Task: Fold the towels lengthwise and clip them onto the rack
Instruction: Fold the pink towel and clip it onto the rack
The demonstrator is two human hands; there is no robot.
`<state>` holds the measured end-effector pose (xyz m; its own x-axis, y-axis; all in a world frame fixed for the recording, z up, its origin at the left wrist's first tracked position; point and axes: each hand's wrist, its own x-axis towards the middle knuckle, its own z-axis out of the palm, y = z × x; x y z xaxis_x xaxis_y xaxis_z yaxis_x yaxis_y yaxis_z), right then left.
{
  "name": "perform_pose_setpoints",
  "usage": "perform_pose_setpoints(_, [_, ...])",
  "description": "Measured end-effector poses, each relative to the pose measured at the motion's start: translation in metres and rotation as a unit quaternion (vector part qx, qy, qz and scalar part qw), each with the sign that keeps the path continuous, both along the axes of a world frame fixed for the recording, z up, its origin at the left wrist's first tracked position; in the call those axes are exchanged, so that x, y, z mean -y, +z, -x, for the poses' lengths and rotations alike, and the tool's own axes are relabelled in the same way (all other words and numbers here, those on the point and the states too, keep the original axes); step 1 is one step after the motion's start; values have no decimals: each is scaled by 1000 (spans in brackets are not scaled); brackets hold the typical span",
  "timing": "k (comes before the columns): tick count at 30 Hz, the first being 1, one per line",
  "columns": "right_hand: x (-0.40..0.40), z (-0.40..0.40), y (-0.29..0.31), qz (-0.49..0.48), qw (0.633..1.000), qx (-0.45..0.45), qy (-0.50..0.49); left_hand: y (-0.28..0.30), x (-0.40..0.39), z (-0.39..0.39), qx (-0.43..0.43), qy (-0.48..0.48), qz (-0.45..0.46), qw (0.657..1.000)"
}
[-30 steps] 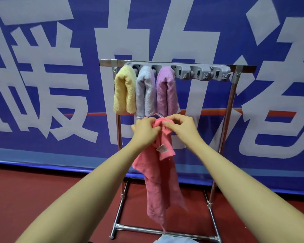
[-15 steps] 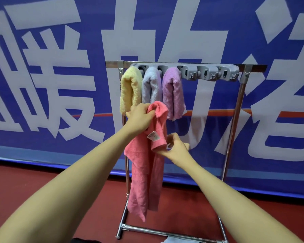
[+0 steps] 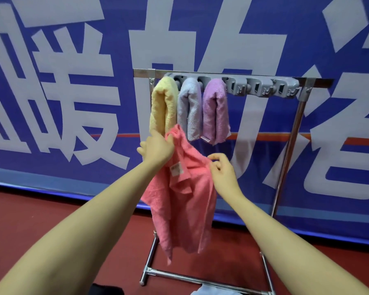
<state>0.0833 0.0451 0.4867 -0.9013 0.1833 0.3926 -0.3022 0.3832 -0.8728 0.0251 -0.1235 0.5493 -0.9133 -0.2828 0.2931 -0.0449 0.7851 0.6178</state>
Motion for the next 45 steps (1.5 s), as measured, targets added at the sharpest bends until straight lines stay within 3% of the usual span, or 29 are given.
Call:
perform_pose_setpoints(4, [-4,-2,7,-26,998,-47,-25,-6,-9,-3,0,-46,44,998])
perform_pose_setpoints(9, [4,-6,9,-97,995,-25,-18,-16,-26,-15,-76,-198,83,974])
perform_pose_setpoints(13, [11,-4,9,-247,969,7,24,-8,-34,-25,-70,-300,-21,951])
perform_pose_setpoints(17, [18,5,11,-223,974,-24,-22,-2,-32,-28,-33,-344,-121,930])
perform_pose_setpoints(25, [9,17,29,-95,992,-35,-71,-37,-6,-27,-93,-267,-37,958])
perform_pose_setpoints(31, [4,22,45,-48,990,-53,-121,-78,-1,-36,-44,-199,28,979])
perform_pose_setpoints(39, [-4,25,64,-59,985,-66,-151,-78,-17,-37,-59,-249,207,944])
perform_pose_setpoints(45, [-20,14,67,-78,974,-55,-203,-62,-31,-38,-87,-234,38,967])
